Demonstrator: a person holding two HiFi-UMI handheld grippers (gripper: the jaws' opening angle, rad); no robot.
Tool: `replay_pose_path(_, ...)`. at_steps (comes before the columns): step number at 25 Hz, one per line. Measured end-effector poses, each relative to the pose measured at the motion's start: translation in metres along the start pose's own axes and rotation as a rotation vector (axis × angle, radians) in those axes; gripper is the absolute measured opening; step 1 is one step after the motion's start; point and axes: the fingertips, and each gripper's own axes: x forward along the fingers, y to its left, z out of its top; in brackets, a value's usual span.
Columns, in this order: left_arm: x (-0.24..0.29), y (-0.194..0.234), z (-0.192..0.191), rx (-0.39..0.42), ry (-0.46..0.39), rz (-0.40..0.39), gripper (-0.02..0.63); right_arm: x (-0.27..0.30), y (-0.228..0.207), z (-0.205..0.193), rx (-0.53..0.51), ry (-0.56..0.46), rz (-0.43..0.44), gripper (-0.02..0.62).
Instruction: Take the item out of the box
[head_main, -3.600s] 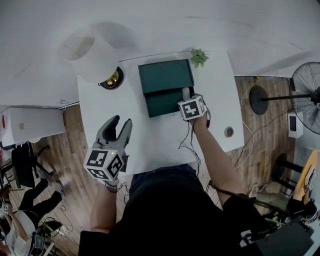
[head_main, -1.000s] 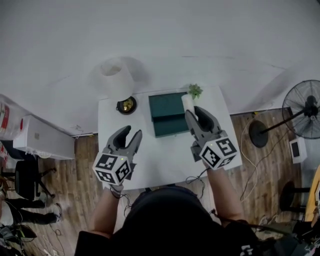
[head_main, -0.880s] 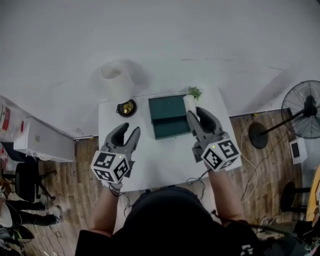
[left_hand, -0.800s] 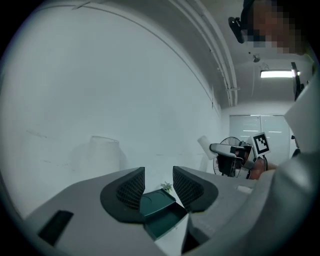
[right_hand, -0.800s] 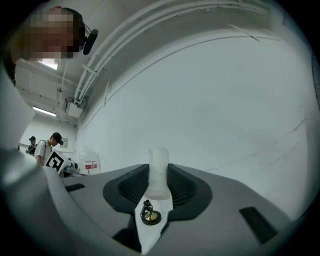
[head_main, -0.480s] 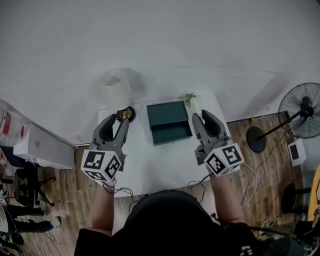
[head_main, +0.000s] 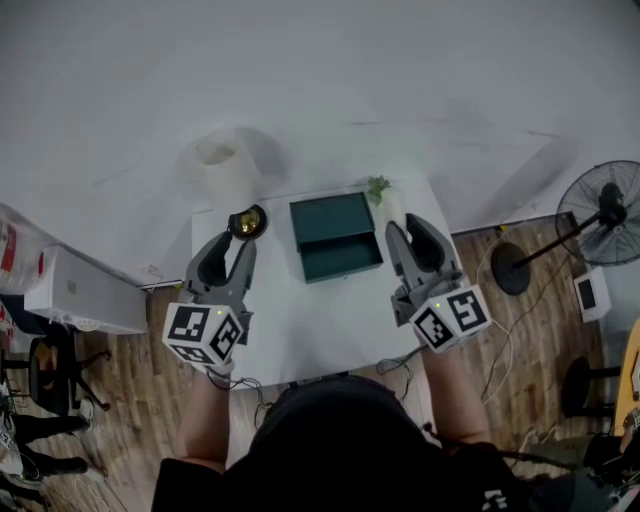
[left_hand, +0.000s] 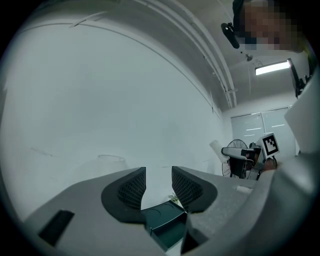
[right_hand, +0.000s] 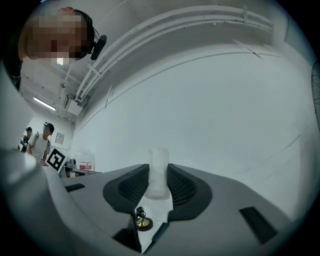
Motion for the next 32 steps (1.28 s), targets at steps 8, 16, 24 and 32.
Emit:
replay_pose_path(8,0.0,0.001,-0.005,-0.008,0.015,0.006,0.16,0.001,0.001,-0.003,0.013,0.0,0.01,0.121)
replay_pose_path(16,0.003,-0.003,-0.006,-0.015,0.02,-0.002,0.158,0.001,-0.001,0.003,0.011,-0.01,0.017,0.121)
replay_pose_path(24,0.005,-0.005,-0.01,-0.017,0.034,-0.004,0.158,0.001,-0.001,0.004,0.003,-0.01,0.021,0.121)
replay_pose_path(32,0.009,-0.006,-0.016,-0.022,0.047,-0.007,0.158,0.002,-0.003,0.001,0.009,-0.005,0.021,0.121)
